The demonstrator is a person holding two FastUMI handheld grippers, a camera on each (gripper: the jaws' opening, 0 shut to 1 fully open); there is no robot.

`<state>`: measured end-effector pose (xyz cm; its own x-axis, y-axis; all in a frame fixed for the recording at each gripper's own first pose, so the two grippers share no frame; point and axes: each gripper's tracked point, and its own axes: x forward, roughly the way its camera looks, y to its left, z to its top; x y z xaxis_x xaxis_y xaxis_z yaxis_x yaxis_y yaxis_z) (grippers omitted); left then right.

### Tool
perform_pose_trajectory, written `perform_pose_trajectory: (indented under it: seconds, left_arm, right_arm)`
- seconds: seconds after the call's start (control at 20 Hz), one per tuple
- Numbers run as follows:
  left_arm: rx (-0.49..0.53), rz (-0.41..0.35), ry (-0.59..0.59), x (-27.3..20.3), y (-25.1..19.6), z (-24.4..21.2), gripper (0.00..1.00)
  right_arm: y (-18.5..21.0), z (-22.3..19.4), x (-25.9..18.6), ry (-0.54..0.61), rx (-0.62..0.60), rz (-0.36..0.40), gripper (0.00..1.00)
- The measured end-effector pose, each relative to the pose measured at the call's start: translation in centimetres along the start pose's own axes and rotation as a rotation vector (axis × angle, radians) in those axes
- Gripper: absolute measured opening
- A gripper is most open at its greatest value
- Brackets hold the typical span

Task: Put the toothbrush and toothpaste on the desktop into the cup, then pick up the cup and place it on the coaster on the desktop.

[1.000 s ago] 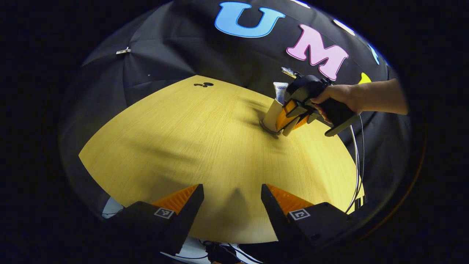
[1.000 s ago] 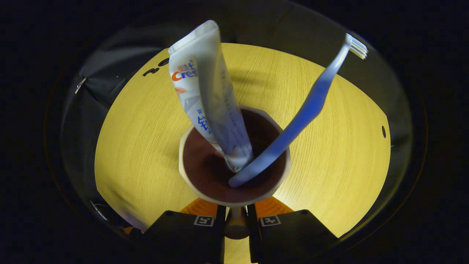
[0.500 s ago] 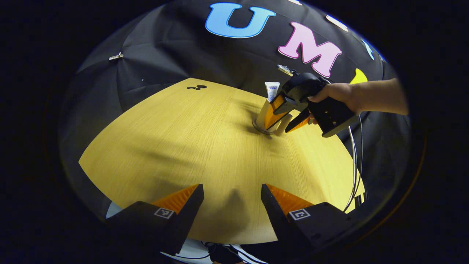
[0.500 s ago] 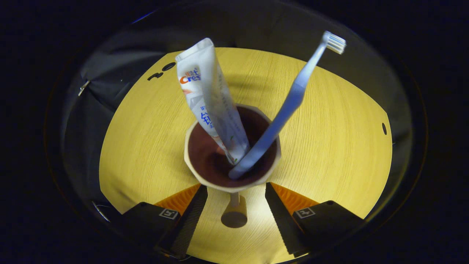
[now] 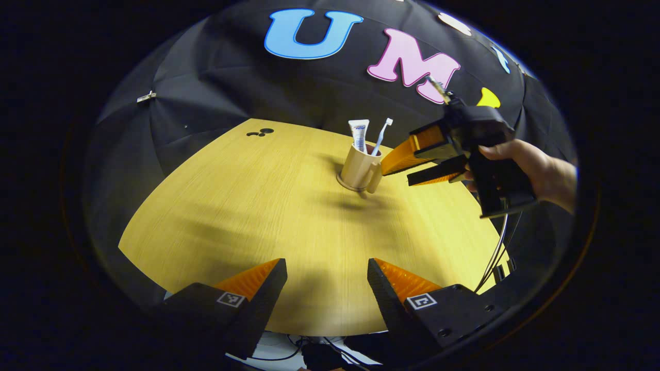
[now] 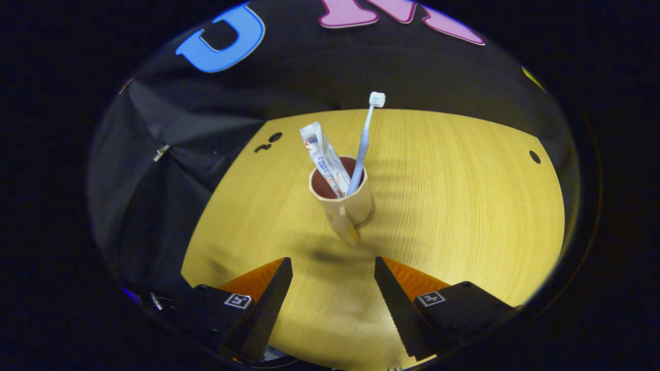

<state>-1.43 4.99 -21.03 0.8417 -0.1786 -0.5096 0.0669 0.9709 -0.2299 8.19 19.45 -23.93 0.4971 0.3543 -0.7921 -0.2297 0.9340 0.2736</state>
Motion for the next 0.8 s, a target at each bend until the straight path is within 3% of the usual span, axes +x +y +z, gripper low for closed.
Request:
perform_pose_trajectory:
  seconds: [0.25, 0.6, 0.7, 0.8]
  left_arm:
    - [0.085, -0.029, -0.040, -0.8, -3.0, 2.8, 0.98]
    - [0.215, -0.075, -0.228, -2.8, -8.4, 9.9, 0.97]
    - [0.263, -0.065, -0.313, -4.0, -9.7, 12.5, 0.97]
    - [0.249, -0.025, -0.380, -5.2, -10.2, 14.0, 0.97]
  right_arm:
    - [-2.4, -0.3, -6.7, -0.164, 0.013, -0.035, 0.99]
    - [-3.6, 0.7, -14.7, -0.408, 0.002, -0.058, 0.99]
    - [-4.0, 1.7, -17.4, -0.520, 0.002, -0.086, 0.99]
    - [-5.0, 2.3, -20.0, -0.614, -0.026, -0.138, 0.98]
